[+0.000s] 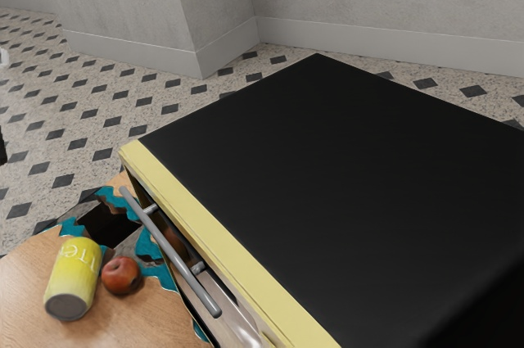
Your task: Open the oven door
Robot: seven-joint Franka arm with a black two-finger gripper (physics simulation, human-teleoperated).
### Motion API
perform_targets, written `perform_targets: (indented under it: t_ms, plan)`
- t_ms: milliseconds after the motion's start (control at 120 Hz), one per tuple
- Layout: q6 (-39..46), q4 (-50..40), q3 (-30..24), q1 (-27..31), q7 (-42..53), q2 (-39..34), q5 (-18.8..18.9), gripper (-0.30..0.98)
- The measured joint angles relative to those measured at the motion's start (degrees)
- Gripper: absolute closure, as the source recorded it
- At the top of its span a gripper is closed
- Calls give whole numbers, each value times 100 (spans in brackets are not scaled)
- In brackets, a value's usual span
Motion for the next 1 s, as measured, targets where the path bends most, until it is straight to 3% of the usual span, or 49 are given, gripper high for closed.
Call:
perform_targets:
  t_ms: [100, 217, 250, 317, 375, 558, 708, 1000]
  plan:
    - [1074, -230, 9, -86, -1479, -205, -53, 0]
    - [1626, -60, -243, 44, -2909, -612, -193, 0]
    - [1808, -434, -360, -206, -3252, -1202, -186, 0]
    - [2687, -2231, -792, -742, -3890, -2884, -176, 0]
    - [3425, -2893, -1198, -903, -4406, -3415, -367, 0]
    - [5054, -3812, -1582, -1355, -5714, -3556, -931, 0]
    - [5882, -4366, -1739, -1436, -6503, -3754, -1326, 0]
    - [6537, -4808, -2093, -1220, -7298, -3766, -1443, 0]
